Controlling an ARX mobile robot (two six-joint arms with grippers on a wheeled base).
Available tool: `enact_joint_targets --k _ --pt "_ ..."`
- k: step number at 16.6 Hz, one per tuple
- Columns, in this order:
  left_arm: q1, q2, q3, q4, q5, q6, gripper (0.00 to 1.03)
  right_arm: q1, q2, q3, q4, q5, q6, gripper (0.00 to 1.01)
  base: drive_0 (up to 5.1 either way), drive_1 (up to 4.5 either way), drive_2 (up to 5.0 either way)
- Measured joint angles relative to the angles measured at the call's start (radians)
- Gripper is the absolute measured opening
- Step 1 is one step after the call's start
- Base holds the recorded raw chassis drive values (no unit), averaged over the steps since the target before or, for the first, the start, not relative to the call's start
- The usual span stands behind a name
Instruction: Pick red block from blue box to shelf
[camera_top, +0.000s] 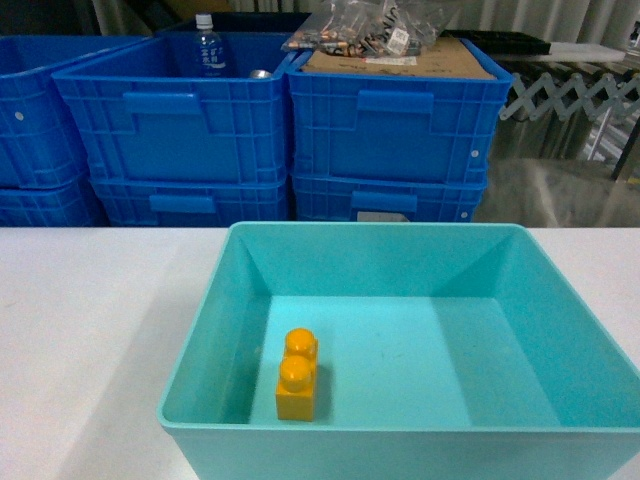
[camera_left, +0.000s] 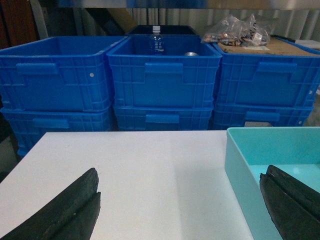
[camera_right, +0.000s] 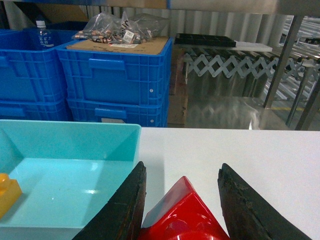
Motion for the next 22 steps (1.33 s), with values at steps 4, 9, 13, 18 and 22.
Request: enact_joint_targets --k 4,9,13,18,22 --pt "0.001 0.000 0.000 0.000 0.000 0.000 0.98 0.000 0.000 0.000 0.000 0.000 0.000 0.38 -0.4 -0.42 -0.4" --pt "0.001 0.000 0.000 0.000 0.000 0.000 0.98 0.000 0.000 0.000 0.000 0.000 0.000 0.38 -1.7 -1.69 -1.7" --pt "0.001 0.000 0.000 0.000 0.000 0.000 0.98 0.000 0.000 0.000 0.000 0.000 0.000 0.38 -1.5 -1.46 -1.5" --pt "0.001 0.000 0.000 0.000 0.000 0.000 0.98 0.000 0.000 0.000 0.000 0.000 0.000 0.38 -1.6 -1.58 -1.6" --pt "0.001 0.000 0.000 0.000 0.000 0.000 0.98 0.000 0.000 0.000 0.000 0.000 0.000 0.38 -1.5 -1.52 -1.5"
